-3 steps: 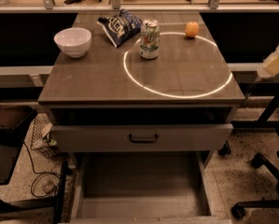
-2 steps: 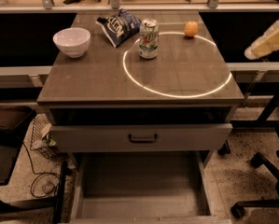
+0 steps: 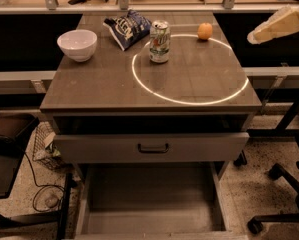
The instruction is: Place orange into middle drawer
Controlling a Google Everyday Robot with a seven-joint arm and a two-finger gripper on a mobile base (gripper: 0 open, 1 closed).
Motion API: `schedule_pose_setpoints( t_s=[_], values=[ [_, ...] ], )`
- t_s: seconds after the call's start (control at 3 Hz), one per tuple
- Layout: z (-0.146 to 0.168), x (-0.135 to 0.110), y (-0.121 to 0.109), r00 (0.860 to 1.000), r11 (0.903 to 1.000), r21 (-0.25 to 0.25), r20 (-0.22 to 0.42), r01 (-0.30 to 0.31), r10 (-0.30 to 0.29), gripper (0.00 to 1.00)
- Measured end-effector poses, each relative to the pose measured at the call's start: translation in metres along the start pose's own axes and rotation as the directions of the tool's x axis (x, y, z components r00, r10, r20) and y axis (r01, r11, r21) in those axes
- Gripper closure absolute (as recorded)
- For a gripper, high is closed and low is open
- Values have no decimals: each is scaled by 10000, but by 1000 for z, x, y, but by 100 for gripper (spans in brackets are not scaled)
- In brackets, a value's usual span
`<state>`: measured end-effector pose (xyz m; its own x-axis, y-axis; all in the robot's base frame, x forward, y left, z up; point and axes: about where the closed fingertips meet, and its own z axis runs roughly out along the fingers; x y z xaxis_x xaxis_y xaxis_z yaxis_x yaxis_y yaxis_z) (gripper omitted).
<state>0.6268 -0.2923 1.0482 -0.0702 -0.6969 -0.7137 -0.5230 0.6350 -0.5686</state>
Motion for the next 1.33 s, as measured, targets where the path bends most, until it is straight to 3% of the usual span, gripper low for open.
schedule_pose_setpoints(
  t_s=[0.33, 0.67, 1.0, 1.33],
  values=[
    [30, 6, -5, 9993, 9990, 255, 67, -358, 357, 0],
    [103, 22, -23, 9924, 9900, 715, 305, -1212, 1193, 0],
    [161, 41, -37, 9816, 9754, 1112, 360, -1906, 1877, 0],
    [193, 55, -43, 9688, 9588, 1390, 436, -2476, 2438, 0]
  ],
)
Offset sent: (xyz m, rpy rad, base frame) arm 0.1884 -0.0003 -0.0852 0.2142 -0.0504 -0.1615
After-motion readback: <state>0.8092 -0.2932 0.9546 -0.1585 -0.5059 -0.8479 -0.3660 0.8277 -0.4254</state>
